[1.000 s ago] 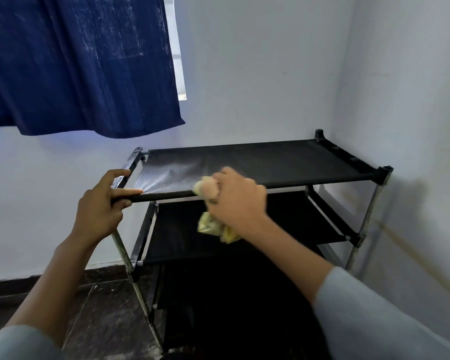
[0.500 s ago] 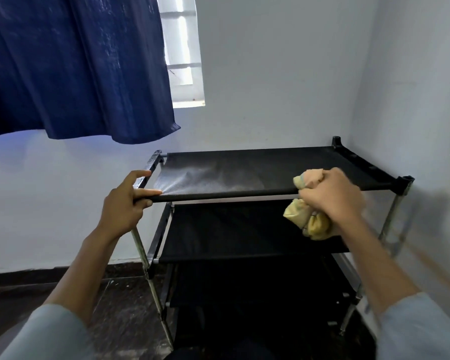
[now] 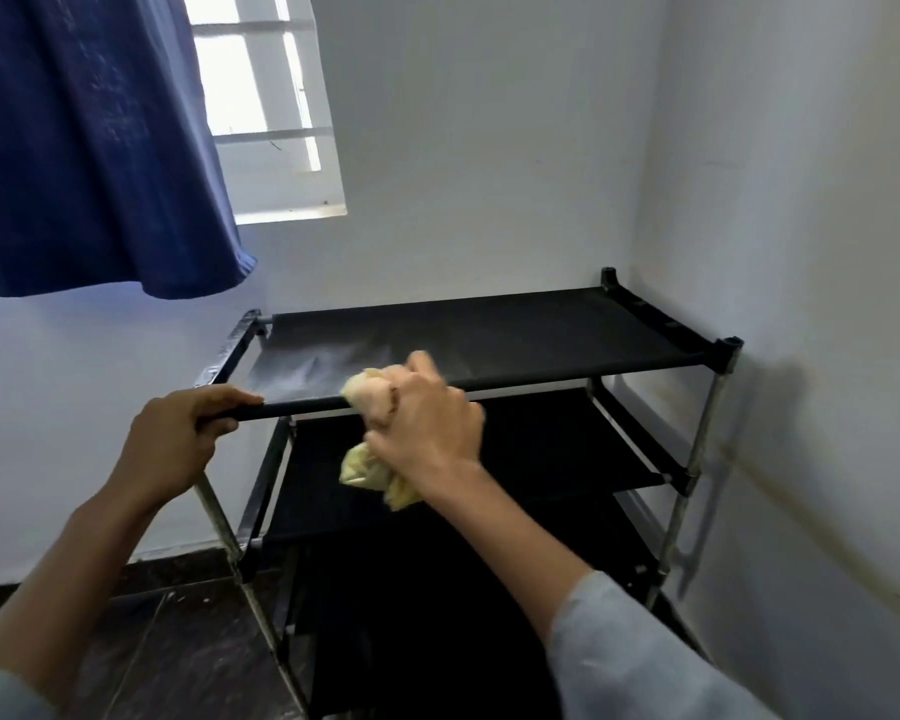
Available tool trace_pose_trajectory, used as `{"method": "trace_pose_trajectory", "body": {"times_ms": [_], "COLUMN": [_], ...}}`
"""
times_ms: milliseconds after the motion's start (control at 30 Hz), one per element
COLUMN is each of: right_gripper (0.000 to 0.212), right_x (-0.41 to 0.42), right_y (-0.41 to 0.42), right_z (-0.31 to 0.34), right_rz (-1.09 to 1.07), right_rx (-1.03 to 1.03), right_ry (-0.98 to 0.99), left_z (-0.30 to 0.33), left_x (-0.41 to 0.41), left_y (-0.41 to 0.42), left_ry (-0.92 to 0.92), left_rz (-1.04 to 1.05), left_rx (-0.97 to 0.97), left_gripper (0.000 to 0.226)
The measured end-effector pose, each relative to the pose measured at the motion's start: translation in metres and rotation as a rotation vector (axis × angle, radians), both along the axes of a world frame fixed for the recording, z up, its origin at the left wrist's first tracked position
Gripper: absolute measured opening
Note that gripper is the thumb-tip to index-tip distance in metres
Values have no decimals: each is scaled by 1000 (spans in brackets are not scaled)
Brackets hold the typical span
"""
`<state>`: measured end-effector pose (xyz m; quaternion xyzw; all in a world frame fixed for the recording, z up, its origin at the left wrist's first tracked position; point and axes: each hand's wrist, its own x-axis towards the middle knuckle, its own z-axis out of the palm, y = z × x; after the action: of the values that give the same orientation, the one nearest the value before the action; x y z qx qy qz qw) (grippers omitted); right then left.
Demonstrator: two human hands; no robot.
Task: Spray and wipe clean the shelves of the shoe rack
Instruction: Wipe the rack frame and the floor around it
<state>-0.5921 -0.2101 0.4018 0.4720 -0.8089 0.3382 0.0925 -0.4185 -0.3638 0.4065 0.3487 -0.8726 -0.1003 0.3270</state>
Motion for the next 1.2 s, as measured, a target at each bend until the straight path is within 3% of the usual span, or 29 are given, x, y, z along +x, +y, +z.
{"method": "trace_pose_trajectory", "body": {"times_ms": [200,333,400,500,633,733,833,1000,1100,1200], "right_gripper": [42,47,51,51,42,31,29,21,14,22], "right_x": [-119,-179,-186,-159,-89,-85,-130,-202,-199,-170], "right_y": [78,114,114,95,58,55,84,150,142,113], "right_z": [7,18,27,33,15,4,0,0,6,10], "right_rz": [-343,-559,-576,-585,-291,-163,-300,-664,-657,-574], "right_rx": [72,123,136,103,50,43,18,40,78,72], "right_ry": [-162,-344,-386,-266,-106,-17,-25,-72,-78,-98], "left_z": [4,11,17,22,18,6,-5,-12,-14,-17], "left_x": [-4,-12,-24,-65,-142,-175,-178,-180,-181,-183], "left_y": [6,9,15,42,90,110,113,113,115,118], "left_ry": [7,-89,-169,-151,-57,23,175,221,251,279], "left_rz": [50,121,139,5,-234,-245,-195,-207,-177,-155], "left_rx": [26,96,107,86,98,101,96,60,39,44], "left_gripper": [33,33,29,30,25,13,10,11,11,11]}}
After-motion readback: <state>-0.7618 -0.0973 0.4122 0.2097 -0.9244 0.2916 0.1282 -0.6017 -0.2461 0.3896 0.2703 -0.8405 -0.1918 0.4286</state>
